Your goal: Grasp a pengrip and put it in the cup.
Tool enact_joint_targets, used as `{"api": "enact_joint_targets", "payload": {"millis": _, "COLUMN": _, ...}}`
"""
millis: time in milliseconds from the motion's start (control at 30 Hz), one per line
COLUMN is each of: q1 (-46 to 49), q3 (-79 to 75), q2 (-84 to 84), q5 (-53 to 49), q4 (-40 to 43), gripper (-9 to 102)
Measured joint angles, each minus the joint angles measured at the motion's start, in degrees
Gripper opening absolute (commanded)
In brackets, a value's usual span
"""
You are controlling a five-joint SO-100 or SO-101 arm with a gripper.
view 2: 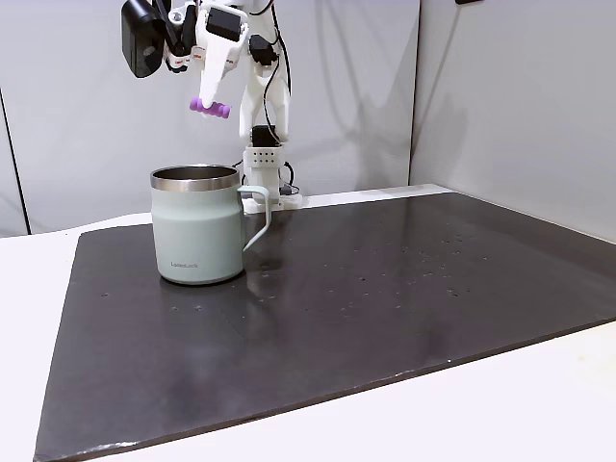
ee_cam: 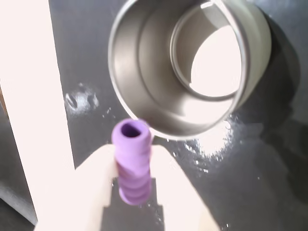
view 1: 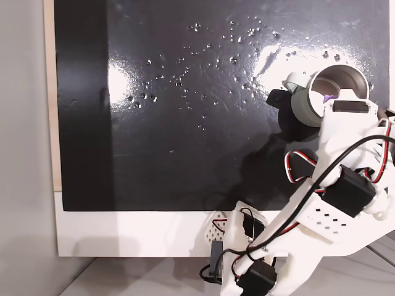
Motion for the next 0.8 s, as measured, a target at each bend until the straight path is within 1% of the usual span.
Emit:
{"api": "enact_joint_targets", "payload": {"millis": 233, "q1": 1.4, "q3": 1.9, "q2": -4.5, "q5": -0.2, "q4": -7.1, "gripper": 0}}
{"api": "enact_joint_targets", "payload": {"millis": 400, "q1": 2.0, "q3": 2.0, "q2": -6.2, "q5": -0.2, "q4": -8.8, "gripper": 1}}
{"api": "enact_joint_targets", "payload": {"millis": 433, "q1": 2.0, "q3": 2.0, "q2": -6.2, "q5": -0.2, "q4": -8.8, "gripper": 5}}
{"api": "enact_joint_targets", "payload": {"millis": 500, "q1": 1.9, "q3": 2.0, "q2": -6.4, "q5": -0.2, "q4": -9.1, "gripper": 17}}
{"api": "enact_joint_targets", "payload": {"millis": 533, "q1": 1.8, "q3": 2.0, "q2": -6.5, "q5": -0.2, "q4": -9.2, "gripper": 21}}
{"api": "enact_joint_targets", "payload": {"millis": 600, "q1": 1.8, "q3": 2.1, "q2": -6.5, "q5": 0.4, "q4": -9.3, "gripper": 24}}
{"api": "enact_joint_targets", "payload": {"millis": 800, "q1": 1.8, "q3": 2.1, "q2": -6.5, "q5": 1.3, "q4": -9.3, "gripper": 24}}
